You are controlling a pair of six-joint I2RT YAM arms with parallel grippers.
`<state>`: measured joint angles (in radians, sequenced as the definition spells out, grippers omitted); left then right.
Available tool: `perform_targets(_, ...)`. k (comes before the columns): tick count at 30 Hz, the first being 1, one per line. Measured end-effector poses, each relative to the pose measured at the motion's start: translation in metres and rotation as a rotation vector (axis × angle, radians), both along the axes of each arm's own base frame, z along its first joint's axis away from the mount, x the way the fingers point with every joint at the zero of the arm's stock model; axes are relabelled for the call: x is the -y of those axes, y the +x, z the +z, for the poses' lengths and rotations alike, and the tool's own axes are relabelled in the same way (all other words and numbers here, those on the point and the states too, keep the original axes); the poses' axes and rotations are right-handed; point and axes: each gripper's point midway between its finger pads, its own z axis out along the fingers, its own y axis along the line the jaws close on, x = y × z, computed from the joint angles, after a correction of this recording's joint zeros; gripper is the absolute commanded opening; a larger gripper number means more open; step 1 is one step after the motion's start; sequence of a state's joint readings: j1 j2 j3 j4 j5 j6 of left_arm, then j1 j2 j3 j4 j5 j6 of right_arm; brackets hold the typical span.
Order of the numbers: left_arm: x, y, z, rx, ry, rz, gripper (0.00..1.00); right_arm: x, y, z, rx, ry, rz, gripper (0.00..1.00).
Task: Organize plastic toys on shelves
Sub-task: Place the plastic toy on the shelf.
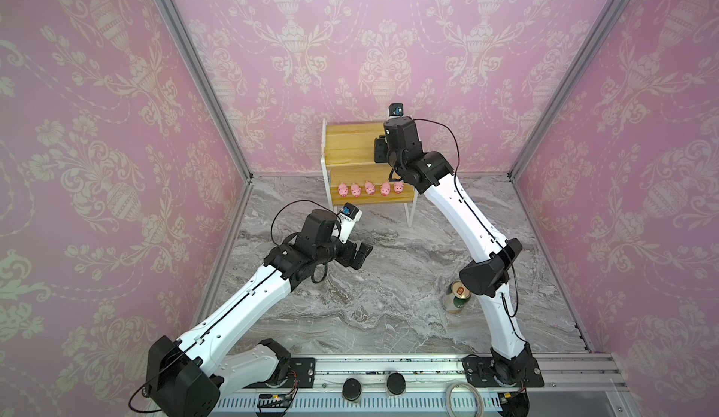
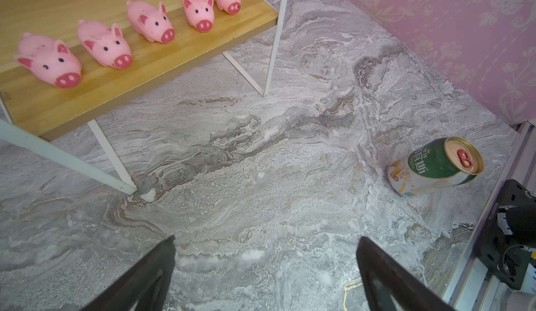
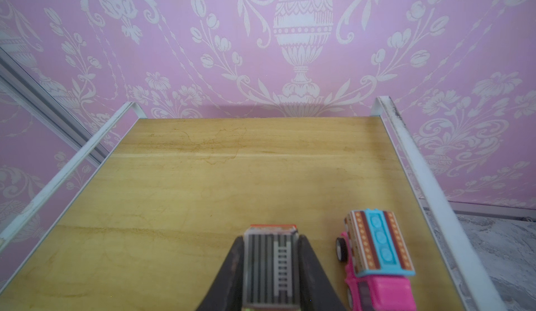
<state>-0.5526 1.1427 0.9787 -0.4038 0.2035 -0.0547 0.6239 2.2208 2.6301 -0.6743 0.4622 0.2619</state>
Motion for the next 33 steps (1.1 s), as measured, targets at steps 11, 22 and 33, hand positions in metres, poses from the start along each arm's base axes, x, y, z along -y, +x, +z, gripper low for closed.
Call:
perform_targets(11, 0.001, 0.002, -0.003, -0.004, 0.003, 0.0, 0.99, 0.006, 0.005, 0.007, 0.02, 0.01, -0.01, 0.57)
perform_targets(22, 0.001, 0.003, -0.005, -0.001, 0.001, 0.002, 0.99, 0.01, 0.007, 0.049, 0.131, 0.082, 0.03, 0.67)
perform_targets(33, -0.051, 0.032, -0.006, -0.035, -0.021, 0.235, 0.99, 0.031, -0.071, 0.083, 0.171, 0.077, 0.141, 0.85)
